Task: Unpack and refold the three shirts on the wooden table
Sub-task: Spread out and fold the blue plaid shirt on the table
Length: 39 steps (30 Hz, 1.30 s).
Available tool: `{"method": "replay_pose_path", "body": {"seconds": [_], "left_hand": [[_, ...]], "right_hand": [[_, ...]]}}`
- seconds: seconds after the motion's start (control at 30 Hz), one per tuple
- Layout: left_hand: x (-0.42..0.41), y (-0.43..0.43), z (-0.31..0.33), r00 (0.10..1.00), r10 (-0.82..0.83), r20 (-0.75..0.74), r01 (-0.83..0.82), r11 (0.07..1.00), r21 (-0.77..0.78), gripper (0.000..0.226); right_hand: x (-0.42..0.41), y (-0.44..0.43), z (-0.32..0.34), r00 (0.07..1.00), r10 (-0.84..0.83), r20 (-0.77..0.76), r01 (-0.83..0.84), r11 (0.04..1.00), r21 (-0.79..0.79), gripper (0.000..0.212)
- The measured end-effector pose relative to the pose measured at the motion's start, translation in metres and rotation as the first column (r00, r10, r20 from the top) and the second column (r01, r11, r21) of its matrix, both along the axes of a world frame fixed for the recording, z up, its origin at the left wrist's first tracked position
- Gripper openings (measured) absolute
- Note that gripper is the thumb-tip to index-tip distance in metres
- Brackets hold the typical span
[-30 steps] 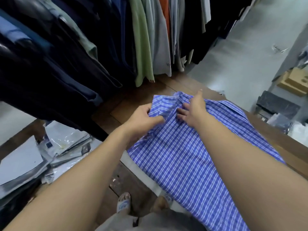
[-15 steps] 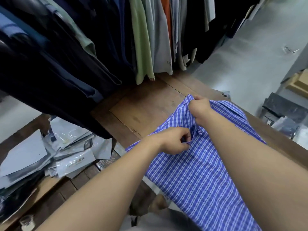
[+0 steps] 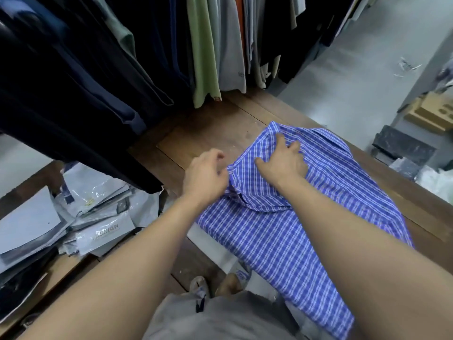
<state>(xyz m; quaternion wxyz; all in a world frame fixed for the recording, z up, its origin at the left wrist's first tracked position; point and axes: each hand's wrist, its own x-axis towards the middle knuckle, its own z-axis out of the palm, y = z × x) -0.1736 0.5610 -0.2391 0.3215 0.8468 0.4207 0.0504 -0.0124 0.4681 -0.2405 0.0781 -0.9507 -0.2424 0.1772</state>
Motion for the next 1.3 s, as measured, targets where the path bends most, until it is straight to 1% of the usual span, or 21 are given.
{"method": "replay_pose_path", "body": {"seconds": [0.03, 0.1, 0.2, 0.27, 0.33, 0.4, 0.47, 0.53, 0.63, 0.7, 0.77, 0.8, 0.97, 1.07, 1.17, 1.3], "left_hand": [[-0.012, 0.003, -0.004, 0.999, 0.034, -0.042, -0.032, 0.998, 0.051, 0.035], [-0.036, 0.003, -0.013, 0.995, 0.057, -0.084, -0.050, 0.996, 0.080, 0.036], [-0.068, -0.004, -0.026, 0.976, -0.053, -0.210, 0.079, 0.990, 0.119, 0.042], [-0.077, -0.009, -0.032, 0.966, -0.093, -0.243, 0.125, 0.985, 0.120, 0.047], [-0.075, -0.010, -0.032, 0.971, -0.061, -0.231, 0.097, 0.984, 0.148, 0.040], [-0.068, -0.011, -0.028, 0.966, -0.033, -0.256, 0.082, 0.979, 0.184, 0.033], [-0.063, -0.013, -0.023, 0.954, -0.046, -0.295, 0.116, 0.968, 0.224, 0.030], [-0.061, -0.017, -0.019, 0.956, -0.078, -0.283, 0.155, 0.953, 0.260, 0.026], [-0.063, -0.024, -0.015, 0.961, -0.142, -0.237, 0.219, 0.914, 0.341, 0.028], [-0.069, -0.028, -0.017, 0.949, -0.233, -0.214, 0.303, 0.862, 0.405, 0.033], [-0.076, -0.029, -0.020, 0.926, -0.309, -0.216, 0.373, 0.838, 0.398, 0.041], [-0.079, -0.030, -0.021, 0.926, -0.306, -0.221, 0.372, 0.840, 0.396, 0.043], [-0.090, -0.043, -0.026, 0.979, -0.162, -0.124, 0.195, 0.925, 0.328, 0.037], [-0.095, -0.053, -0.032, 0.984, -0.171, -0.051, 0.178, 0.924, 0.338, 0.034], [-0.097, -0.055, -0.037, 0.986, -0.165, -0.019, 0.157, 0.891, 0.426, 0.036], [-0.098, -0.056, -0.039, 0.991, -0.108, 0.079, 0.068, 0.915, 0.398, 0.039]], "right_hand": [[-0.007, -0.003, 0.000, 1.000, -0.019, -0.021, 0.018, 0.999, -0.028, 0.079], [-0.019, -0.011, 0.001, 0.996, -0.064, -0.068, 0.062, 0.998, -0.022, 0.078], [-0.032, -0.022, 0.006, 0.985, -0.137, -0.105, 0.139, 0.990, 0.016, 0.075], [-0.036, -0.027, 0.010, 0.970, -0.202, -0.138, 0.209, 0.977, 0.036, 0.076], [-0.036, -0.031, 0.016, 0.938, -0.252, -0.240, 0.287, 0.950, 0.125, 0.074], [-0.035, -0.034, 0.023, 0.897, -0.270, -0.350, 0.369, 0.893, 0.258, 0.067], [-0.032, -0.035, 0.031, 0.885, -0.265, -0.382, 0.403, 0.848, 0.345, 0.063], [-0.031, -0.036, 0.037, 0.902, -0.257, -0.346, 0.386, 0.838, 0.385, 0.061], [-0.033, -0.043, 0.041, 0.938, -0.269, -0.220, 0.338, 0.856, 0.391, 0.050], [-0.034, -0.050, 0.036, 0.955, -0.267, -0.126, 0.295, 0.890, 0.348, 0.043], [-0.031, -0.058, 0.028, 0.962, -0.265, -0.071, 0.274, 0.915, 0.297, 0.040], [-0.029, -0.061, 0.024, 0.961, -0.269, -0.061, 0.275, 0.919, 0.281, 0.039], [-0.021, -0.066, 0.019, 0.955, -0.296, -0.031, 0.293, 0.912, 0.288, 0.043], [-0.020, -0.064, 0.020, 0.946, -0.325, -0.018, 0.314, 0.898, 0.309, 0.040], [-0.022, -0.064, 0.015, 0.936, -0.351, -0.027, 0.340, 0.879, 0.333, 0.037], [-0.028, -0.064, 0.006, 0.911, -0.398, -0.107, 0.407, 0.825, 0.392, 0.031]]}}
